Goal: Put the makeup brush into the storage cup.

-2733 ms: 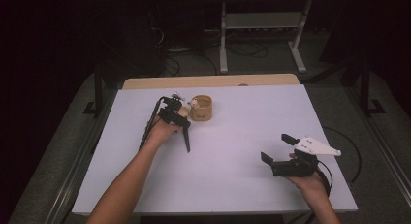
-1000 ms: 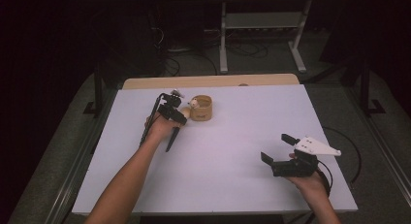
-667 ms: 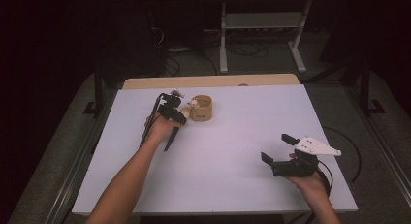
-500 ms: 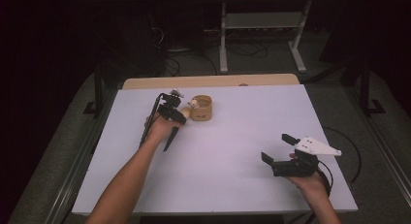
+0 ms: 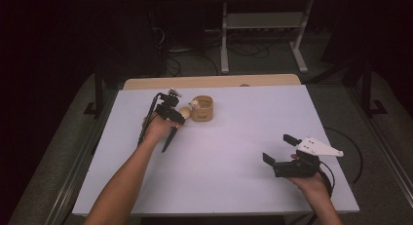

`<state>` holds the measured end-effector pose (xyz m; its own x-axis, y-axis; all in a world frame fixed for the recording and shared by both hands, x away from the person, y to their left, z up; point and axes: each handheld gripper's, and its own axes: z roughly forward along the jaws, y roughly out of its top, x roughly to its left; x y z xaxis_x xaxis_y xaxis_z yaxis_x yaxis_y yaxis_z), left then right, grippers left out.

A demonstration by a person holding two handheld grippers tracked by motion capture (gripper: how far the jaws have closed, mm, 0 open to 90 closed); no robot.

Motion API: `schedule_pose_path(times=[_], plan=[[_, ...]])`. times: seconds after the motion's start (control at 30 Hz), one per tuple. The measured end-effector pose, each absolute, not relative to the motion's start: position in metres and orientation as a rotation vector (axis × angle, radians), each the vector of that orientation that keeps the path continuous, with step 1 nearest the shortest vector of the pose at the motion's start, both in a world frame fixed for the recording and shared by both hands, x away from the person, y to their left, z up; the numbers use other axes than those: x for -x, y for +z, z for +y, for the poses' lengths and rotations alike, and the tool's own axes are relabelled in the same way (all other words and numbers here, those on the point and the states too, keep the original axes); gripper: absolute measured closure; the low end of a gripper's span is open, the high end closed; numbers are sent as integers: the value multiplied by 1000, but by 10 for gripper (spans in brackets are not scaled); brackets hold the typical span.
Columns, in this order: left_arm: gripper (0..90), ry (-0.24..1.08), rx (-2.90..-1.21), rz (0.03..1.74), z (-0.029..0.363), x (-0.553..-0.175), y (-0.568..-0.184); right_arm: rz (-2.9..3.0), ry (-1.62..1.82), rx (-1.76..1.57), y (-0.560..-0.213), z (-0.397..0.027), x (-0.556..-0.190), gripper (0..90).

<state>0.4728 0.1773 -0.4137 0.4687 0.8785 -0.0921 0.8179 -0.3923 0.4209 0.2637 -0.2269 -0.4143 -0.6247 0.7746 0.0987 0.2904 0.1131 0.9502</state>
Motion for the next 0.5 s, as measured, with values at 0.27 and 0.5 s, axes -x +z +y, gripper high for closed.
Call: schedule_pose_path(times=[0.27, 0.5], plan=[[608, 207, -2294, 1386, 185, -471, -405, 1971, 1528, -1031, -414, -227, -264, 0], [609, 205, -2258, 1380, 191, -467, -401, 1971, 1529, -1033, -414, -227, -264, 0]])
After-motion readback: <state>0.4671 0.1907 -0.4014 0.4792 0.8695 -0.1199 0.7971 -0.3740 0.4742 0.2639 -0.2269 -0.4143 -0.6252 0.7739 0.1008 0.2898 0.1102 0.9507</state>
